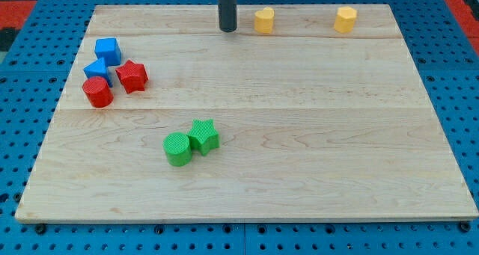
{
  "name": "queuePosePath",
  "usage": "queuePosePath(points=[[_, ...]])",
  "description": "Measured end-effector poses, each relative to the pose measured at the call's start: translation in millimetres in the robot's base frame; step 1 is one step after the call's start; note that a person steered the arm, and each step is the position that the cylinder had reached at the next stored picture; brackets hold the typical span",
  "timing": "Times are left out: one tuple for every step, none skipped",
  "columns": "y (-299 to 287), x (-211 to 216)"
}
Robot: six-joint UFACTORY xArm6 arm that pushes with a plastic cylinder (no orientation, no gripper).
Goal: Move the heart to the left of the hexagon
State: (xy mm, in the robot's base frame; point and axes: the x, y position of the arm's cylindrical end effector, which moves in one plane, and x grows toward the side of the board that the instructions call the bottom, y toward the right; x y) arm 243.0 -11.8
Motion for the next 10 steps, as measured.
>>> queuePosePath(points=[[73.6, -3.1], [101.5, 1.1], [72.5, -16.5], [103.0, -38.3], [141.4, -25.8], [138.9, -22.3], [108.3, -17.8], [75.5, -13.1], [65.0, -13.1], [62.6, -13.0]])
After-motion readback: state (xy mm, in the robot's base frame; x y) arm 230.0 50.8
